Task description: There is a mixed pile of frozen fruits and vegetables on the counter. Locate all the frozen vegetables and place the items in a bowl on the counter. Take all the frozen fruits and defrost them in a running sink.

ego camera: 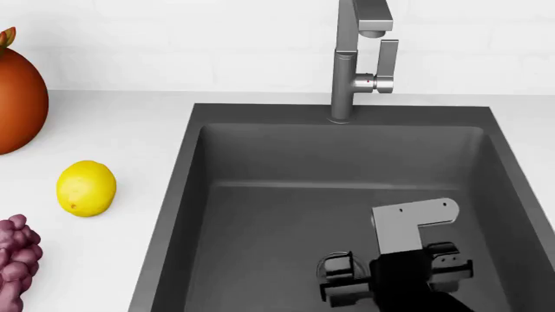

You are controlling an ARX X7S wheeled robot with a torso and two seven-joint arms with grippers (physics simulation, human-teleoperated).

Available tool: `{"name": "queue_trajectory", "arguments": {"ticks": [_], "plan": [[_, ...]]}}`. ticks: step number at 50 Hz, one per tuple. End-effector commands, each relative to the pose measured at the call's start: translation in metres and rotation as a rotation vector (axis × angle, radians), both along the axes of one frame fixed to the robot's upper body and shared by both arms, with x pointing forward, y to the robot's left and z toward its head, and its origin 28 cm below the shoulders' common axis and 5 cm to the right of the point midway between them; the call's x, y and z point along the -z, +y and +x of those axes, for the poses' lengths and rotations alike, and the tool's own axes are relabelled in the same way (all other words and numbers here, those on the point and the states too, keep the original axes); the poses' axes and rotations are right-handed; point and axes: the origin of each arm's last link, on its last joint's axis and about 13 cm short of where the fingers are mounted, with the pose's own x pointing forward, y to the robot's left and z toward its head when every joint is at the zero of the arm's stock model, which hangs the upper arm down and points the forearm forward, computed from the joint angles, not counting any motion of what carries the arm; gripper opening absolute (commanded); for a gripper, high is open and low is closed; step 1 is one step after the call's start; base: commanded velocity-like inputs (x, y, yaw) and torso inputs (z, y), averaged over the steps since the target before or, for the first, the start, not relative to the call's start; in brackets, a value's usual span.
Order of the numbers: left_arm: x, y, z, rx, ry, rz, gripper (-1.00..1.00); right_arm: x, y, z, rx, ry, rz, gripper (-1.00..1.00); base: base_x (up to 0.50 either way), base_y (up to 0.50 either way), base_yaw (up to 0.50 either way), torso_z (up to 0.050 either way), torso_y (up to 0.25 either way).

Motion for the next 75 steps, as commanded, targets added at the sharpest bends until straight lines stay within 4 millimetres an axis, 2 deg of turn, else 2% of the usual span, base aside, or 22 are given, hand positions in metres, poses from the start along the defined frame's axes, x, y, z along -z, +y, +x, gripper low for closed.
{"name": "queue_trajectory", "arguments": {"ticks": [1,5,10,13,18,21,23,25,27,30,38,41,46,54,62,75], "plan": [[0.0,0.003,0.001,-0.016,-0.028,-0.019,1.0,-0.017,0.003,-0.001,-0.032,-0.088,0.005,1.0,0.0,0.0,0.0,0.0,0.0],[0.001,0.004,-0.001,-0.014,-0.027,-0.016,1.0,-0.043,0.002,-0.009,-0.019,-0.172,0.04,1.0,0.0,0.0,0.0,0.0,0.0],[0.0,0.001,0.002,-0.011,-0.025,-0.027,1.0,-0.065,0.0,-0.025,-0.04,-0.244,0.015,1.0,0.0,0.0,0.0,0.0,0.0],[-0.002,0.001,-0.002,-0.005,-0.031,-0.016,1.0,-0.081,-0.002,-0.04,-0.037,-0.306,0.019,1.0,0.0,0.0,0.0,0.0,0.0],[-0.009,-0.006,0.002,-0.008,-0.047,0.014,1.0,-0.108,-0.005,-0.066,-0.02,-0.408,0.053,1.0,0.0,0.0,0.0,0.0,0.0],[-0.02,-0.009,0.0,-0.004,-0.026,-0.039,1.0,-0.115,-0.005,-0.079,-0.011,-0.435,0.063,1.0,0.0,0.0,0.0,0.0,0.0],[-0.024,-0.006,-0.007,0.001,0.009,-0.039,1.0,-0.114,-0.004,-0.083,-0.001,-0.442,0.072,1.0,0.0,0.0,0.0,0.0,0.0],[-0.03,-0.011,-0.004,-0.002,0.025,-0.042,1.0,-0.112,-0.003,-0.086,0.008,-0.443,0.091,1.0,0.0,0.0,0.0,0.0,0.0],[-0.036,-0.014,-0.007,0.014,0.044,-0.124,1.0,-0.106,-0.003,-0.092,-0.002,-0.389,0.153,1.0,0.0,0.0,0.0,0.0,0.0],[-0.038,-0.014,-0.012,0.019,0.082,-0.096,1.0,-0.101,-0.002,-0.1,0.012,-0.401,0.143,1.0,0.0,0.0,0.0,0.0,0.0],[-0.052,-0.013,-0.019,0.028,0.179,-0.149,1.0,-0.1,-0.005,-0.106,0.024,-0.413,0.166,1.0,0.0,0.0,0.0,0.0,0.0],[-0.059,-0.018,-0.02,0.067,0.202,-0.255,1.0,-0.098,-0.006,-0.107,0.032,-0.416,0.168,1.0,0.0,0.0,0.0,0.0,0.0],[-0.071,-0.02,-0.021,0.076,0.21,-0.242,1.0,-0.09,-0.003,-0.108,0.025,-0.401,0.186,1.0,0.0,0.0,0.0,0.0,0.0],[-0.05,-0.015,-0.003,0.036,0.293,-0.258,1.0,-0.084,0.004,-0.115,0.01,-0.411,0.187,1.0,0.0,0.0,0.0,0.0,0.0],[-0.029,-0.016,0.003,-0.01,0.346,-0.226,1.0,-0.094,0.001,-0.122,0.021,-0.463,0.155,1.0,0.0,0.0,0.0,0.0,0.0],[-0.013,-0.022,0.022,-0.005,0.371,-0.217,1.0,-0.096,0.002,-0.123,-0.001,-0.471,0.152,1.0,0.0,0.0,0.0,0.0,0.0]]}}
